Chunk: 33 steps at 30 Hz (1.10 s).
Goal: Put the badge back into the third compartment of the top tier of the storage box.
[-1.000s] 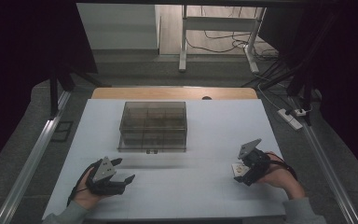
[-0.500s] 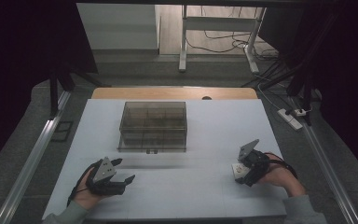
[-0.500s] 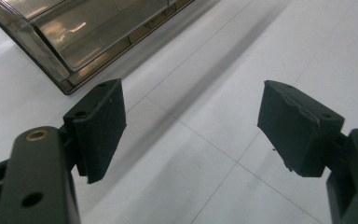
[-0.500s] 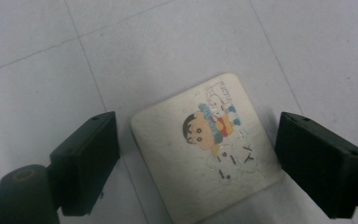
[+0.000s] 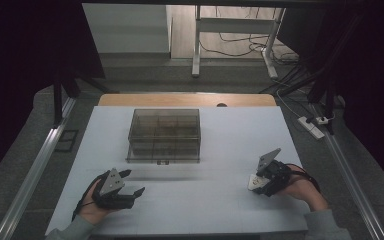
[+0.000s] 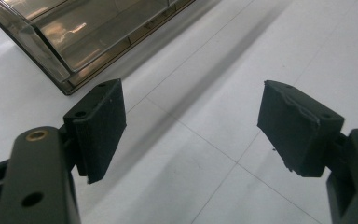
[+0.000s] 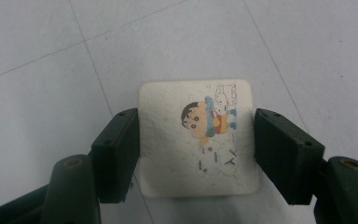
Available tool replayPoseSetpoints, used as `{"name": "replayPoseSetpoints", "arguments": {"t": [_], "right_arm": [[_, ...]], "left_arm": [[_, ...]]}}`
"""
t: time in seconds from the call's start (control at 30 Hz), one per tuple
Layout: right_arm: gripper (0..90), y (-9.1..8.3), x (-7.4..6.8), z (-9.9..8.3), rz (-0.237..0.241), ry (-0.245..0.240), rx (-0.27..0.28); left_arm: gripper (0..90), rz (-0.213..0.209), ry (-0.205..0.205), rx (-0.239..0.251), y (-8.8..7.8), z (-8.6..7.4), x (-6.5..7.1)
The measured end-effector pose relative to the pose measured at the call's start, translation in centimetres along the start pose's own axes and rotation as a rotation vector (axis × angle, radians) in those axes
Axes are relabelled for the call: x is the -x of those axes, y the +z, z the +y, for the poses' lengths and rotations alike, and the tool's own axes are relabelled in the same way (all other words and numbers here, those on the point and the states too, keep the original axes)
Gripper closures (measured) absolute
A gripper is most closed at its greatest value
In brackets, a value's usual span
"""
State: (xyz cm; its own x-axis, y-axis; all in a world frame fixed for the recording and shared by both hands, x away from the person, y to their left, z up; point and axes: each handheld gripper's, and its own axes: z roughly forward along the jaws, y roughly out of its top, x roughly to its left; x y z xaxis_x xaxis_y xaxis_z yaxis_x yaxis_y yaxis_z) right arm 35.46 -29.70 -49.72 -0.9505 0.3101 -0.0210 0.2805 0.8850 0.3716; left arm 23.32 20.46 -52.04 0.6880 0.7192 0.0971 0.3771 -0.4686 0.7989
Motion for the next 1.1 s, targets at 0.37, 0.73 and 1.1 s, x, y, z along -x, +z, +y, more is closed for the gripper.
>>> {"name": "replayPoseSetpoints", "arguments": {"t": [0.37,0.73,1.1], "right_arm": [[33.2,-0.9,0.2,0.3,-0.036,0.071,0.114],[33.2,-2.0,0.1,1.0,-0.011,0.153,0.353],[33.2,-2.6,-0.1,1.3,-0.052,0.222,0.478]], "left_arm": [[23.2,-0.001,-0.002,-0.001,0.0,0.0,0.0],[23.0,-0.004,-0.013,0.003,0.0,0.0,-0.1],[18.4,-0.01,-0.044,0.0,-0.1,0.1,-0.3]]}}
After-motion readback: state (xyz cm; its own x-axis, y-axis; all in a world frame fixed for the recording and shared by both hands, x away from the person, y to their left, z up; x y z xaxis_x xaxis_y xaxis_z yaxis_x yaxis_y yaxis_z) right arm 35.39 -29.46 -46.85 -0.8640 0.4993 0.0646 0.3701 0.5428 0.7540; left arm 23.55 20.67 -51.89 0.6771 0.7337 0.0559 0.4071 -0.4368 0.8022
